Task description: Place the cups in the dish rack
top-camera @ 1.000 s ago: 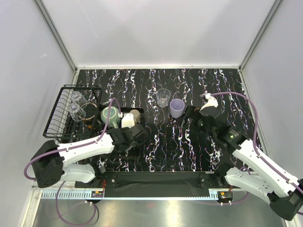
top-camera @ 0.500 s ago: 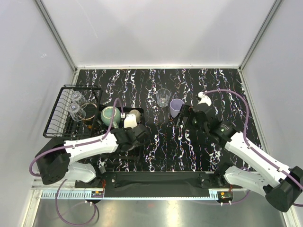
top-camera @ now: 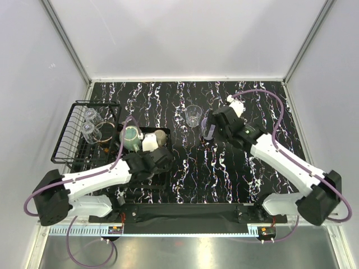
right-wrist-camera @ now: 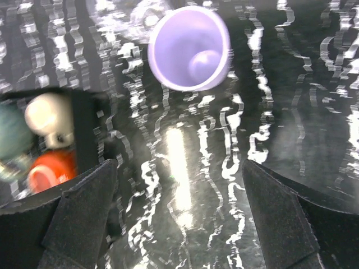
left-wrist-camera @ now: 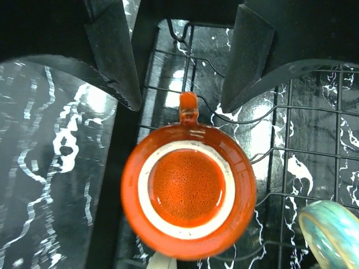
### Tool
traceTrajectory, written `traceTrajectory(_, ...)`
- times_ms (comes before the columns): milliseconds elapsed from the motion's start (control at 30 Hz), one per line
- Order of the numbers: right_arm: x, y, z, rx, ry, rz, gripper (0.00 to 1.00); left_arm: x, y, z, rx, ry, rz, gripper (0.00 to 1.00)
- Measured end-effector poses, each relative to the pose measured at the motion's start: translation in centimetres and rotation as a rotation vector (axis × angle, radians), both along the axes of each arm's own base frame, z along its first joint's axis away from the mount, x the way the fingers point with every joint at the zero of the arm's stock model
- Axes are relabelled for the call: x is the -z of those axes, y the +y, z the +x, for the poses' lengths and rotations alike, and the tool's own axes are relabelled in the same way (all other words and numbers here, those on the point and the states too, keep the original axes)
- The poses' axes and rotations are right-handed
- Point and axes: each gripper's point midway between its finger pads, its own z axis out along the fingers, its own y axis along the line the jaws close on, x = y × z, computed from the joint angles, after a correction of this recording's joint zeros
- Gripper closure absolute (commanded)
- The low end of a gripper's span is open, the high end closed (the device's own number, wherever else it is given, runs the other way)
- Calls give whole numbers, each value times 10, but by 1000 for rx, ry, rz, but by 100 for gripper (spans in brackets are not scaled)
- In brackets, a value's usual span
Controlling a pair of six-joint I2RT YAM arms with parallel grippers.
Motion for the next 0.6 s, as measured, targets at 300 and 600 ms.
traceTrajectory(300,33,-30,33,127,111,-165,22,-59,-8,-7,85,-98,-206,28)
traceTrajectory(600,43,-45,62,128,138,-170,37,-124,-18,-23,237,-227,-429,21)
